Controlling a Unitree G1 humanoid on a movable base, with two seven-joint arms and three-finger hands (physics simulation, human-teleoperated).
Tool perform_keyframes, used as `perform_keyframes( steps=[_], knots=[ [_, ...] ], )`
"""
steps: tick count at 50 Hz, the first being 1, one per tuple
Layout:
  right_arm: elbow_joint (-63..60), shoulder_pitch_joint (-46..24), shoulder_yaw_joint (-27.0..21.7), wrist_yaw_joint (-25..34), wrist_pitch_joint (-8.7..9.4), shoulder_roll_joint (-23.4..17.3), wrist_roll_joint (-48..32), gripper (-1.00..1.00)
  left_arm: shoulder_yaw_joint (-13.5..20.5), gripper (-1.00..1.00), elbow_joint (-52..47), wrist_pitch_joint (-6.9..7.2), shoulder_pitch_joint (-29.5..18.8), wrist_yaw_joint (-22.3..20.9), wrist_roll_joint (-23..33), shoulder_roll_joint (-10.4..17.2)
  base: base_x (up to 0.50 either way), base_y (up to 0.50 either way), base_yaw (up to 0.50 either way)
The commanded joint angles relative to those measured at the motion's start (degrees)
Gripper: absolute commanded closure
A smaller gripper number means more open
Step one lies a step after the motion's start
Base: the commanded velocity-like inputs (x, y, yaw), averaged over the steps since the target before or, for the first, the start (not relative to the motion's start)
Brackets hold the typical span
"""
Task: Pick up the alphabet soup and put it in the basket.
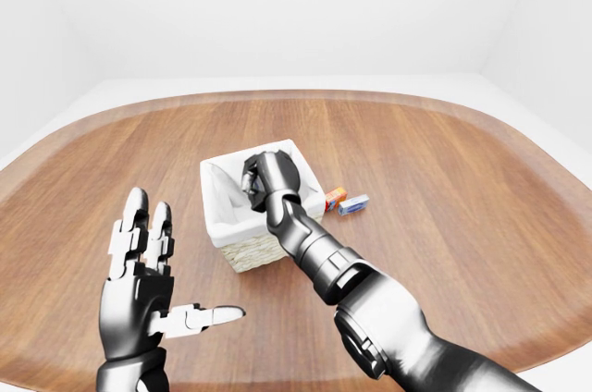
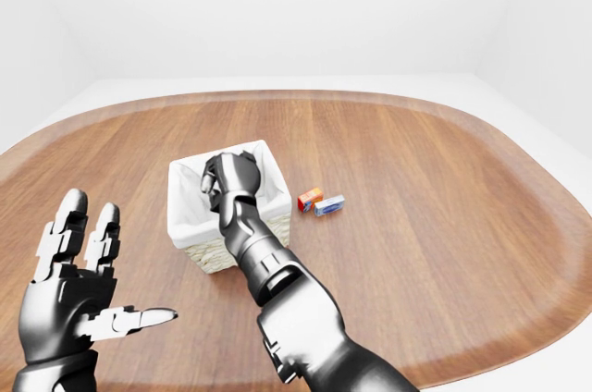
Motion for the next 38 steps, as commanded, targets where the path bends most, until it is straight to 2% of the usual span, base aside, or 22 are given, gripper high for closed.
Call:
perform_keyframes(
  steps=[1,2,4,5,38],
  knots=[
    [-0.5,0.0,0.6,0.0,0.0,0.0,-0.4,-0.17,0.0,-1.0,-0.3,0.0,0.4,-0.4,-0.2,-0.2,0.0,0.0,0.0],
    [-0.7,0.1,0.6,0.0,0.0,0.0,-0.4,-0.87,0.0,-1.0,-0.3,0.0,0.4,-0.4,-0.2,-0.3,0.0,0.0,0.0],
    [-0.7,0.1,0.6,0.0,0.0,0.0,-0.5,-0.87,0.0,-1.0,-0.3,0.0,0.4,-0.4,-0.2,-0.3,0.0,0.0,0.0],
    [-0.6,0.2,0.8,0.0,0.0,0.0,-0.8,-1.0,0.0,-1.0,-0.3,0.0,0.3,-0.4,-0.1,-0.3,0.0,0.0,0.0],
    [-0.8,1.4,1.3,0.0,0.0,0.0,-2.7,-1.0,-0.3,-1.0,0.1,0.0,0.4,-0.3,-0.1,-0.1,0.0,0.0,0.0]
  ],
)
